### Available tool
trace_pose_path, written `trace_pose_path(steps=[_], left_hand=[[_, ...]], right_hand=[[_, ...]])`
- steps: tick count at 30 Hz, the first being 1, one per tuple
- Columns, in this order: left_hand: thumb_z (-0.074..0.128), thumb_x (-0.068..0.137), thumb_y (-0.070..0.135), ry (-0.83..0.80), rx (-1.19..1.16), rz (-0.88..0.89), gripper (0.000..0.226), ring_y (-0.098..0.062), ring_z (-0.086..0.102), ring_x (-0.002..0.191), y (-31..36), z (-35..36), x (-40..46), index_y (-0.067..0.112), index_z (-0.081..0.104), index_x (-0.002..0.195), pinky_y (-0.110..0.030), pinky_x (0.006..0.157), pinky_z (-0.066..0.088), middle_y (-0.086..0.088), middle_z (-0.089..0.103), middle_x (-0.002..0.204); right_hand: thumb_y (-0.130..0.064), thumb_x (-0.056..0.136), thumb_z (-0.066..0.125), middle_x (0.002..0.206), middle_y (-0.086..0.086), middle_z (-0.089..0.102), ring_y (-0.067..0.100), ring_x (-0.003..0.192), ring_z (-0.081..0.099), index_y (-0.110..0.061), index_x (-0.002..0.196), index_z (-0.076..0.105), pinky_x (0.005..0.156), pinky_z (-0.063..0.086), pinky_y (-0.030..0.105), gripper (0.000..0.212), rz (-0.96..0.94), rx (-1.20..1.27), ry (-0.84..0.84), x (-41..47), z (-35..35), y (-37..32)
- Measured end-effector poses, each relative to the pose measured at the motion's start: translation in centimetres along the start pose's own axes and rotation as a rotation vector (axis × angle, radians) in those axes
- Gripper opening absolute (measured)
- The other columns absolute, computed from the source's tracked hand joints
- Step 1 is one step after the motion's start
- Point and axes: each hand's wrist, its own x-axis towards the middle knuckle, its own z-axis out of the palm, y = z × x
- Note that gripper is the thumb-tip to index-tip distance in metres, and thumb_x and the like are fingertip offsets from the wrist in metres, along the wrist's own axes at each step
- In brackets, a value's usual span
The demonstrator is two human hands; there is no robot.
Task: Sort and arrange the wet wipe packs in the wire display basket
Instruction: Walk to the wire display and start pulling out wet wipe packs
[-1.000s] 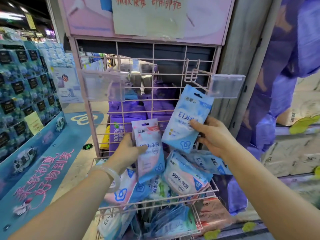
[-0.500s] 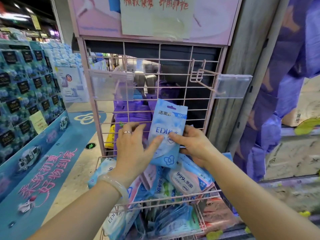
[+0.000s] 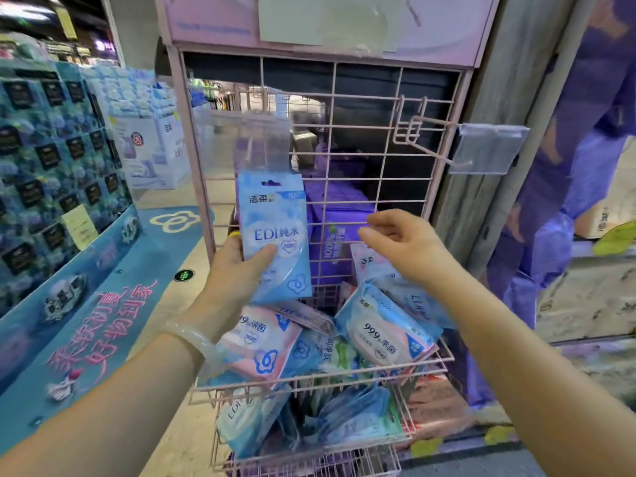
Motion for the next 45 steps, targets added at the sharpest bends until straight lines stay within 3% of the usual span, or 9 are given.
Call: trace_pose_path(steps=[6, 9, 13, 23, 27, 32, 35, 41, 45], left_hand=[[0.055, 0.089, 0.004, 0.010, 0.019, -0.052, 0.019, -0.016, 0.065, 0.074, -0.7, -1.2, -0.2, 0.006, 0.057, 0.108, -0.028, 0.064, 0.056, -0.010, 0.066, 0.097], [0.055, 0.089, 0.006, -0.044, 0.029, -0.062, 0.022, -0.025, 0.066, 0.084, -0.8, 0.9, -0.3, 0.003, 0.057, 0.111, -0.036, 0.073, 0.056, -0.013, 0.066, 0.103], [0.061, 0.086, 0.008, -0.065, 0.091, -0.065, 0.020, -0.027, 0.062, 0.091, -1.2, 3.9, -0.4, 0.001, 0.054, 0.104, -0.041, 0.080, 0.051, -0.017, 0.064, 0.105], [0.059, 0.089, 0.015, -0.023, 0.142, -0.092, 0.013, -0.028, 0.061, 0.082, -2.6, 5.3, 0.0, 0.008, 0.054, 0.099, -0.042, 0.076, 0.050, -0.017, 0.065, 0.100], [0.052, 0.093, 0.017, -0.094, 0.112, -0.154, 0.013, -0.022, 0.058, 0.069, -2.1, 5.1, 0.0, 0.007, 0.056, 0.100, -0.029, 0.057, 0.048, -0.012, 0.063, 0.090], [0.048, 0.092, 0.040, -0.396, -0.097, -0.418, 0.041, -0.031, 0.066, 0.098, -0.8, 5.4, -0.9, 0.008, 0.063, 0.113, -0.043, 0.088, 0.051, -0.013, 0.070, 0.109], [0.068, 0.074, 0.036, -0.505, 0.035, -0.283, 0.038, -0.017, 0.072, 0.080, -0.5, 4.6, -1.4, 0.010, 0.066, 0.102, -0.028, 0.066, 0.058, -0.003, 0.076, 0.089], [0.070, 0.075, 0.007, -0.169, -0.044, -0.121, 0.015, -0.011, 0.071, 0.064, -0.7, -0.2, -0.2, 0.016, 0.065, 0.086, -0.023, 0.055, 0.056, 0.004, 0.076, 0.074], [0.067, 0.079, 0.008, 0.076, -0.130, -0.094, 0.007, -0.007, 0.068, 0.053, -0.9, -4.0, -0.3, 0.015, 0.066, 0.079, -0.019, 0.049, 0.054, 0.006, 0.073, 0.063]], right_hand=[[-0.042, 0.054, 0.083, 0.126, 0.009, 0.057, 0.024, 0.112, 0.054, -0.010, 0.131, 0.045, 0.094, 0.044, 0.032, 0.091, 0.332, -0.916, -0.245, -0.9, -7.1, 4.3], [-0.031, 0.060, 0.082, 0.097, 0.008, 0.058, 0.021, 0.083, 0.051, -0.009, 0.097, 0.060, 0.069, 0.038, 0.025, 0.048, 0.357, -0.991, -0.271, -1.3, -7.4, 5.9], [-0.017, 0.066, 0.078, 0.064, 0.014, 0.049, 0.020, 0.063, 0.043, 0.002, 0.066, 0.057, 0.052, 0.032, 0.030, 0.028, 0.245, -0.729, -0.046, -1.5, -7.8, 6.1], [-0.008, 0.081, 0.067, 0.063, -0.002, 0.067, 0.000, 0.049, 0.060, -0.001, 0.084, 0.064, 0.052, 0.053, 0.019, 0.008, 0.038, 0.078, 0.302, -0.9, -10.1, 3.3], [-0.007, 0.080, 0.066, 0.061, -0.007, 0.072, 0.004, 0.055, 0.066, -0.014, 0.076, 0.067, 0.052, 0.053, 0.017, 0.008, 0.070, 0.278, 0.145, -1.0, -8.9, 2.5], [-0.010, 0.078, 0.070, 0.063, 0.004, 0.060, 0.012, 0.059, 0.055, -0.007, 0.070, 0.060, 0.058, 0.047, 0.029, 0.013, 0.030, 0.033, -0.036, 0.1, -3.1, 0.4], [-0.014, 0.078, 0.070, 0.072, 0.013, 0.055, 0.020, 0.068, 0.050, 0.003, 0.074, 0.059, 0.065, 0.046, 0.039, 0.021, 0.033, -0.060, -0.033, 1.0, -0.3, -0.7], [-0.014, 0.080, 0.069, 0.068, -0.001, 0.057, 0.011, 0.064, 0.052, -0.013, 0.076, 0.059, 0.057, 0.045, 0.018, 0.011, 0.017, 0.169, 0.073, 1.3, 2.0, -0.4], [-0.020, 0.071, 0.078, 0.102, 0.011, 0.066, 0.016, 0.089, 0.058, -0.003, 0.109, 0.060, 0.080, 0.048, 0.024, 0.045, -0.002, -0.327, -0.452, -0.6, 4.4, 2.4]])
